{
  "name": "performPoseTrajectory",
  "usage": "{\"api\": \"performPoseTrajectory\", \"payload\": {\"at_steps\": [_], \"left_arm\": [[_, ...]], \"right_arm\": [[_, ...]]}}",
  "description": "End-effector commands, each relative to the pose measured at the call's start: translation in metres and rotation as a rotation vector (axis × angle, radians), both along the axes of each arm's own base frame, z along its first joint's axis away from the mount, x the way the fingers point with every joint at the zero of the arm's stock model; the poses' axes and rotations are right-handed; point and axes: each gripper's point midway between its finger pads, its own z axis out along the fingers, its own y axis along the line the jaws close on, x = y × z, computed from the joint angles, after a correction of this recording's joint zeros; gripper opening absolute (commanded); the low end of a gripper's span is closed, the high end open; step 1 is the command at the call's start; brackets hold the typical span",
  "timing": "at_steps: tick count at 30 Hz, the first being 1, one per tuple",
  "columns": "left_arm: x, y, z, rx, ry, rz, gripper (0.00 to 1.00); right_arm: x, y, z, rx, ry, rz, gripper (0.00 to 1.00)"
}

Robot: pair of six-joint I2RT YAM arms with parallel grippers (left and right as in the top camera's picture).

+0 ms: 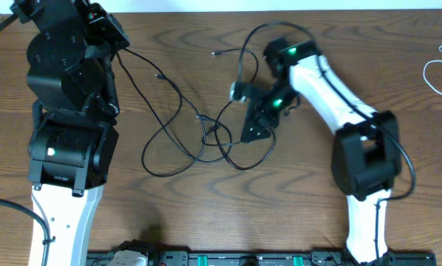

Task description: Untangle cables

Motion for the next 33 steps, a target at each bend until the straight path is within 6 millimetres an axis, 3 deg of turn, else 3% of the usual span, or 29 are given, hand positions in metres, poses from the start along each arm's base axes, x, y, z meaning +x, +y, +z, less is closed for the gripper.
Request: {"api": "performPoseTrajectory", "payload": {"at_steps": [1, 6, 11, 16, 19, 23, 27, 30, 33], "left_arm": [[-0.003, 0.000, 0.004, -0.004, -0.011, -0.007, 0.07], [-0.002, 0.000, 0.003, -0.004, -0.011, -0.007, 0.07], [-0.002, 0.000, 0.003, -0.003, -0.011, -0.007, 0.08], [-0.003, 0.001, 0.003, -0.003, -0.011, -0.003, 0.07], [-0.004, 0.006, 0.004, -0.002, -0.011, 0.028, 0.08], [-0.009, 0.022, 0.004, 0.011, -0.008, 0.124, 0.07], [-0.016, 0.037, 0.004, 0.064, 0.012, 0.216, 0.08], [-0.021, 0.052, 0.004, 0.097, 0.028, 0.284, 0.08], [-0.027, 0.073, 0.004, 0.099, 0.033, 0.363, 0.07]], "right_arm": [[-0.013, 0.014, -0.017, 0.010, 0.027, 0.066, 0.76], [-0.018, 0.023, -0.026, -0.001, 0.024, 0.092, 0.41], [-0.003, 0.022, -0.015, -0.013, 0.021, 0.018, 0.27], [0.027, 0.009, 0.021, -0.027, 0.013, -0.121, 0.01], [0.058, -0.008, 0.051, -0.077, -0.036, -0.281, 0.01], [0.109, -0.052, 0.098, -0.166, -0.146, -0.585, 0.01], [0.151, -0.120, 0.147, -0.225, -0.272, -0.910, 0.01], [0.166, -0.173, 0.171, -0.262, -0.324, -1.112, 0.01], [0.172, -0.228, 0.181, -0.300, -0.326, -1.302, 0.01]]}}
